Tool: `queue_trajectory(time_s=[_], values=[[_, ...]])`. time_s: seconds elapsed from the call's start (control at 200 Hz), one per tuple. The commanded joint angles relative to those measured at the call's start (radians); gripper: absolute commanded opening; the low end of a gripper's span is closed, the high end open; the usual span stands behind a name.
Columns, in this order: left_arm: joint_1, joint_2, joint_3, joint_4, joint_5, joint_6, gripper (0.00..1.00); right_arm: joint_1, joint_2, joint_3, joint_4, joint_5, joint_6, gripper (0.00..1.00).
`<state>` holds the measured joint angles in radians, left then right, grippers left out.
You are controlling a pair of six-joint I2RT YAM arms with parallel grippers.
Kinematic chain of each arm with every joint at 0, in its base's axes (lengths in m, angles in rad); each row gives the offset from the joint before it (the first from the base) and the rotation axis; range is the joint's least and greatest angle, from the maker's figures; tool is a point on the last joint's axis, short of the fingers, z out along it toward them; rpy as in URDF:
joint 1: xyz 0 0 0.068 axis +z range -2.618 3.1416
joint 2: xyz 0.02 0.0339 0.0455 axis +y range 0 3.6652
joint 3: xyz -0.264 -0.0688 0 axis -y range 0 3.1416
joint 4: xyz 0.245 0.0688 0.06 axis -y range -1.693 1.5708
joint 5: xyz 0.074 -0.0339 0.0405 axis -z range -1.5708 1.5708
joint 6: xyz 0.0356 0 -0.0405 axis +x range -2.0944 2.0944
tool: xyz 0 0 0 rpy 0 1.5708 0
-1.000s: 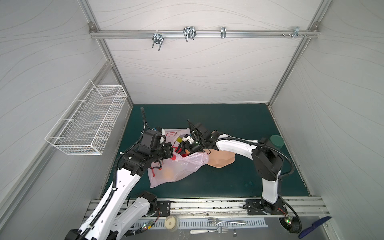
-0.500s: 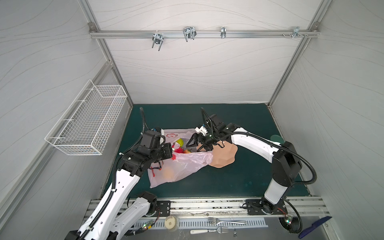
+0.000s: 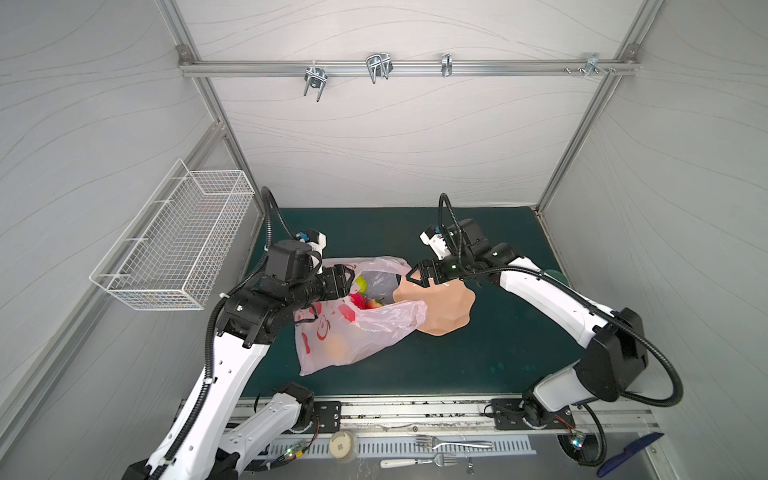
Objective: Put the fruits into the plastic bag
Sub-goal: 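Open the right gripper to drop the strawberry inside the bag, then grasp the bag handle with the right gripper while the left gripper lifts the bag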
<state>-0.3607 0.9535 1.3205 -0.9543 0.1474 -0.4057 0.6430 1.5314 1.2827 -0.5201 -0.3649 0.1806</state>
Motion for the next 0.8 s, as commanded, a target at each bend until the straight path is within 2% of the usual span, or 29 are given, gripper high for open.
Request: queue_trajectory(time_s=[0.0,0.175,0.35,0.51,0.795], values=[[-0.042,0.056,0.111,-0.004,0.042,0.100,0.72,-0.008,0.054,-0.021,0.084,-0.009,-0.269,0.99],[-0.251,0.161,0.214,-0.047,-0.039,0.334,0.77,-0.006,0.063,-0.091,0.286,-0.026,-0.428,0.99],[-0.381,0.232,0.199,-0.022,0.011,0.545,0.77,-0.004,0.140,-0.055,0.344,-0.055,-0.533,0.99],[-0.431,0.286,0.185,-0.012,0.058,0.687,0.77,0.005,0.208,-0.007,0.397,-0.097,-0.581,0.99],[-0.441,0.412,0.189,-0.054,0.136,0.860,0.77,0.024,0.337,0.116,0.369,-0.088,-0.629,0.99]])
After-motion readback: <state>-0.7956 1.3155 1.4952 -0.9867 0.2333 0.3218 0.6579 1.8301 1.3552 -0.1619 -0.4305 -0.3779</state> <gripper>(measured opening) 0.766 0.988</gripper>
